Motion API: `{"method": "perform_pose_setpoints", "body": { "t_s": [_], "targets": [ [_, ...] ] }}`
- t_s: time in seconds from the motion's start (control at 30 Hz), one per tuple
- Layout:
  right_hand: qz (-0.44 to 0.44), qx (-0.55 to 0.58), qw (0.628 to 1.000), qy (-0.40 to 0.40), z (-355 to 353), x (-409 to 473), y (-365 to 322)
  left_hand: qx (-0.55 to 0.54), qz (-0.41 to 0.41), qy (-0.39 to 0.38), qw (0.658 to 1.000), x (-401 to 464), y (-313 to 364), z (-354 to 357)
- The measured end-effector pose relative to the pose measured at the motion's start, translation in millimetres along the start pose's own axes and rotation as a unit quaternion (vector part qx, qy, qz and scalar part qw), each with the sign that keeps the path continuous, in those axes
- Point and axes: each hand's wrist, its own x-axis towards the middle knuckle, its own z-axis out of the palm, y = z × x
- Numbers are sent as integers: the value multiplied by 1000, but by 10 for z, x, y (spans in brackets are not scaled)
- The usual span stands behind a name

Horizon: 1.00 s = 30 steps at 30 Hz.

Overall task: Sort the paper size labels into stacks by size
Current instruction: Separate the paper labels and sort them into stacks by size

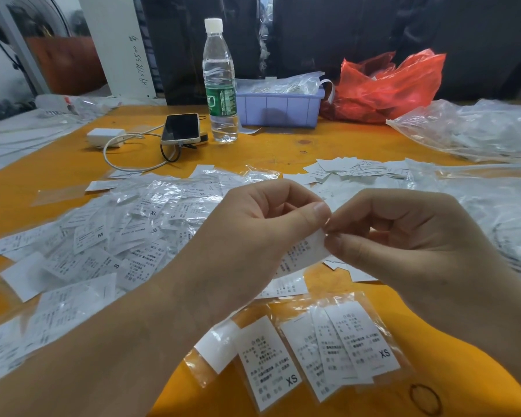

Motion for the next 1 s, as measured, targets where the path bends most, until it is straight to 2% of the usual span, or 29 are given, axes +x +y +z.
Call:
{"method": "perform_pose_setpoints", "body": {
  "t_s": [0.3, 0.43, 0.5, 0.63, 0.7, 0.77, 0.83, 1.0],
  "targets": [
    [-6, -45, 999, 31, -89, 51, 20, 63, 0, 6, 998, 29, -6, -33],
    [23, -108, 993, 31, -123, 47, 44, 156, -32, 37, 987, 72, -11, -173],
    [63, -184, 981, 9, -167, 64, 71, 247, -42, 79, 965, 105, -44, -278],
    [142, -318, 936, -44, -218, 84, 160, 430, -79, 131, 890, 144, -100, -395],
    [153, -362, 917, -64, -217, 95, 179, 487, -70, 153, 857, 146, -136, -397],
    [162, -383, 906, -76, -216, 98, 189, 520, -28, 176, 835, 143, -162, -375],
    [183, -388, 899, -91, -209, 100, 196, 523, 11, 179, 834, 126, -158, -334],
    [177, -376, 906, -79, -213, 93, 227, 493, 26, 99, 864, 89, -204, -191]
  ]
}}
